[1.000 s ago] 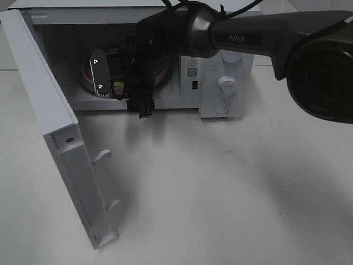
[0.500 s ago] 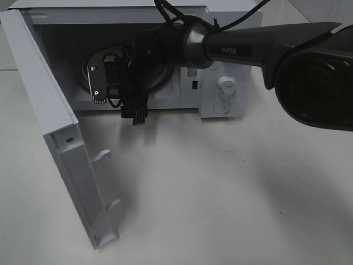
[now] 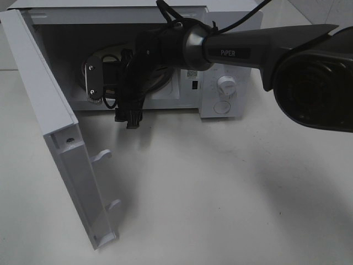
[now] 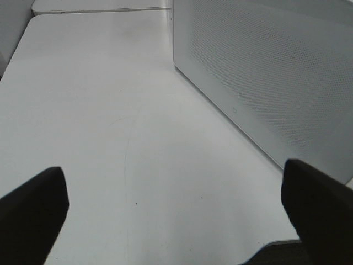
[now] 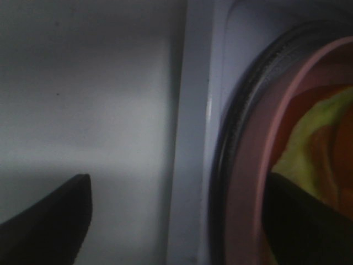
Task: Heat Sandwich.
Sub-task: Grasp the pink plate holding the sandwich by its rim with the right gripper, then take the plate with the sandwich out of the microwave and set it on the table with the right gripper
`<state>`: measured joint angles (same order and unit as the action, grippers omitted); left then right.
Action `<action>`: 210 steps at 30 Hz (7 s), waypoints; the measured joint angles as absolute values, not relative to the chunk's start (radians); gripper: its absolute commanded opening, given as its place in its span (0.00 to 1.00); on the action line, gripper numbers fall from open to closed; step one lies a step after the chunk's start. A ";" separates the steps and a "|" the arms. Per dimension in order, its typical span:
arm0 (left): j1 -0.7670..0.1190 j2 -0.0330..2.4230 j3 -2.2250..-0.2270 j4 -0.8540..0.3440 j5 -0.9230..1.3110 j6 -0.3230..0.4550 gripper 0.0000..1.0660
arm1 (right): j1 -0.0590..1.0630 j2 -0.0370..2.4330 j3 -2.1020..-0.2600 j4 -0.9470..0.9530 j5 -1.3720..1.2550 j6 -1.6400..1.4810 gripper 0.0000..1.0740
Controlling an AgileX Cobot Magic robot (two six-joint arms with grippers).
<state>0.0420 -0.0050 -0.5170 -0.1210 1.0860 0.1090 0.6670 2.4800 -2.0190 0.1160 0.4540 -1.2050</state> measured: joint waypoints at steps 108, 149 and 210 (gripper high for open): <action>0.042 -0.005 -0.517 -0.121 1.086 0.109 0.91 | 0.621 1.616 -0.957 0.318 0.407 -1.778 0.00; 0.042 -0.005 -0.517 -0.121 1.086 0.109 0.91 | 0.621 1.029 -0.525 0.202 0.500 -1.522 0.00; 0.042 -0.005 -0.517 -0.121 1.086 0.109 0.91 | 0.621 1.027 -0.530 -0.676 0.723 0.026 0.01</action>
<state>0.0420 -0.0050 -0.5170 -0.1210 1.0860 0.1090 0.6210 1.0270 -0.5300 -0.6760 0.7230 0.0260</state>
